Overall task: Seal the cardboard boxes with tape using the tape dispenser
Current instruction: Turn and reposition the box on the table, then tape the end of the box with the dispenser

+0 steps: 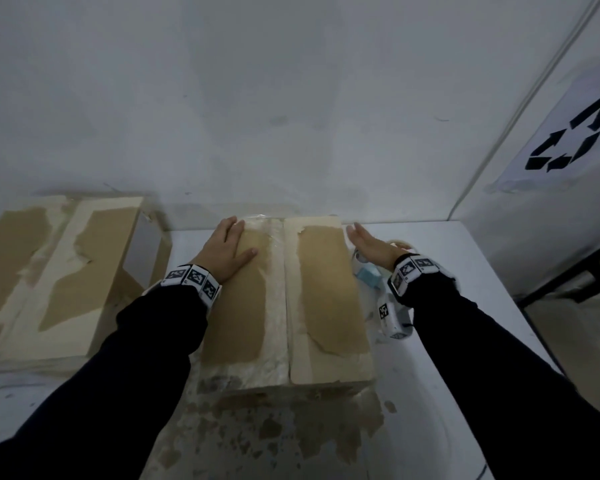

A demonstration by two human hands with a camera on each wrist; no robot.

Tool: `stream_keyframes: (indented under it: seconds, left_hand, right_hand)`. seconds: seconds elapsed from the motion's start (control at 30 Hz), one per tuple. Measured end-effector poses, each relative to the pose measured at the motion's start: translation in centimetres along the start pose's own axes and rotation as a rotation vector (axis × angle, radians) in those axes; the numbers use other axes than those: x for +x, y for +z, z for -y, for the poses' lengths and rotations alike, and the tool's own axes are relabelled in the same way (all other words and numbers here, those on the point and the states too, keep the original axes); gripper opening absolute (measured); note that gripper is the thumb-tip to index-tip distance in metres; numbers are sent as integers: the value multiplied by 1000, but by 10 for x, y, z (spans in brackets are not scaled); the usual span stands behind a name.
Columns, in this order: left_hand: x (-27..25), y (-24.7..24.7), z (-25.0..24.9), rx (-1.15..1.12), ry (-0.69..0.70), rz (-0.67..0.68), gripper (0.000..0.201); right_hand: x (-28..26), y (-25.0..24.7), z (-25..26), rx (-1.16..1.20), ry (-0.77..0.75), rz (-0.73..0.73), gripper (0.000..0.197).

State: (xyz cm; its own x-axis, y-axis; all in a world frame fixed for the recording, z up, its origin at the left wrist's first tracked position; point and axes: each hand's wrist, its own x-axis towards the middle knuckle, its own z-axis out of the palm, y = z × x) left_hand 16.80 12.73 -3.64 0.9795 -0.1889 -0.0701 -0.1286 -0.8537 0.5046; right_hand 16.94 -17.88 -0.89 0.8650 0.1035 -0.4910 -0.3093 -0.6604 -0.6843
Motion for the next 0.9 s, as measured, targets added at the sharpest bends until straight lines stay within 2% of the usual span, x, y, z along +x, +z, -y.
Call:
stream_keyframes:
  seconds: [0.1, 0.17, 0.23, 0.3, 0.37, 0.43, 0.47, 0.53, 0.6, 0.7, 0.77, 0.83, 0.9]
  left_hand:
    - [-2, 0, -3, 110, 8, 5, 68]
    - [-6, 1, -7, 207, 6, 12, 65]
    - [-11, 2, -12, 222, -13, 34, 62]
    - [-18, 2, -15, 200, -42, 86, 63]
    - [-27, 1, -17, 190, -60, 133, 65]
    - [-38, -3, -20, 170, -73, 169, 67]
    - [-43, -6, -22, 158, -81, 187, 68]
    - [-55, -10, -28, 138, -105, 226, 69]
    - [-67, -13, -34, 123, -132, 249, 69]
    - [-82, -15, -40, 104, -161, 253, 68]
    - [-90, -14, -41, 90, -182, 254, 68]
    - [-96, -12, -42, 85, -190, 245, 68]
    - [-100, -11, -44, 74, -195, 229, 67]
  right_hand:
    - [-4, -15, -42, -6, 89, -296, 64]
    - [-2, -23, -75, -67, 184, -379, 62]
    - [-9, -22, -94, -131, 298, -394, 60]
    - [-16, -12, -106, -156, 375, -334, 59]
    - [-14, 1, -113, -118, 410, -288, 73]
    - [-9, 13, -115, -36, 448, -326, 90]
    - [-6, 18, -116, -44, 456, -352, 93]
    - [-5, 24, -116, -110, 485, -323, 87]
    - [-4, 29, -116, -135, 509, -250, 68]
    - [-7, 26, -113, -42, 495, -242, 36]
    - [-13, 20, -107, 64, 449, -280, 24]
    - [-18, 12, -106, 120, 401, -331, 22]
    - [-27, 8, -105, 187, 352, -416, 32]
